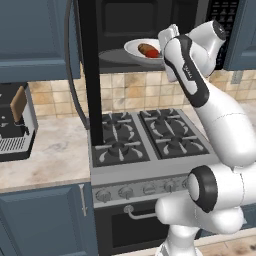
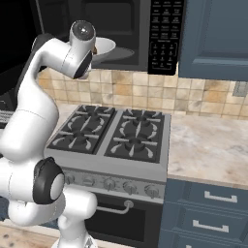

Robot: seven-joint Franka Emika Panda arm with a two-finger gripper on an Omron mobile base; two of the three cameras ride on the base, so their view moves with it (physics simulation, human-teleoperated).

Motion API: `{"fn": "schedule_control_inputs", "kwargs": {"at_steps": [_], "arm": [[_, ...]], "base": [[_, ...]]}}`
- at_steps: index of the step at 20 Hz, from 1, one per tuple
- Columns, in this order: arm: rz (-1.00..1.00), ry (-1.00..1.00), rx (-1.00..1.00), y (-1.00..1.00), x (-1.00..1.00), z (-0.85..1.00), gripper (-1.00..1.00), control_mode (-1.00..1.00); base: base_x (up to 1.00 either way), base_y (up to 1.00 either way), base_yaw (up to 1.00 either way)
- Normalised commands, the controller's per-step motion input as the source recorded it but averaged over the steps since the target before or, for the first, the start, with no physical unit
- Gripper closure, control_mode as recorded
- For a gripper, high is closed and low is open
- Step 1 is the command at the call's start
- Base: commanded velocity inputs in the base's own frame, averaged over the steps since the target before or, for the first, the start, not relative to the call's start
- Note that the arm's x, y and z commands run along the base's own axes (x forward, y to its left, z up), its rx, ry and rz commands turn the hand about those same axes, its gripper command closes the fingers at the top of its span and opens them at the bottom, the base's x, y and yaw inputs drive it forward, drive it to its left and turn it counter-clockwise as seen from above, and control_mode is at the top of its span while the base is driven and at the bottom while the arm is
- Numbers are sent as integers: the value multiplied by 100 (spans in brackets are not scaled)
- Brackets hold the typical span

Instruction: Place the bowl containing the bell pepper and potato in the microwave. Close the microwave door and press the start button to microwave the meal.

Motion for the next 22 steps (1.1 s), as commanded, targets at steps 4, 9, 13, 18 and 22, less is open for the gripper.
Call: {"fn": "schedule_control_inputs", "kwargs": {"at_steps": [4, 9, 13, 18, 22], "arm": [[0, 0, 0, 0, 45, 0, 100, -100], [-2, 1, 0, 0, 50, 0, 100, -100], [-3, 3, 0, 0, 46, 1, 100, -100], [-3, 4, 0, 0, 46, 9, 100, -100], [-2, 4, 0, 0, 47, 11, 100, -100]], "base": [[0, 0, 0], [0, 0, 0], [0, 0, 0], [0, 0, 0], [0, 0, 0]]}}
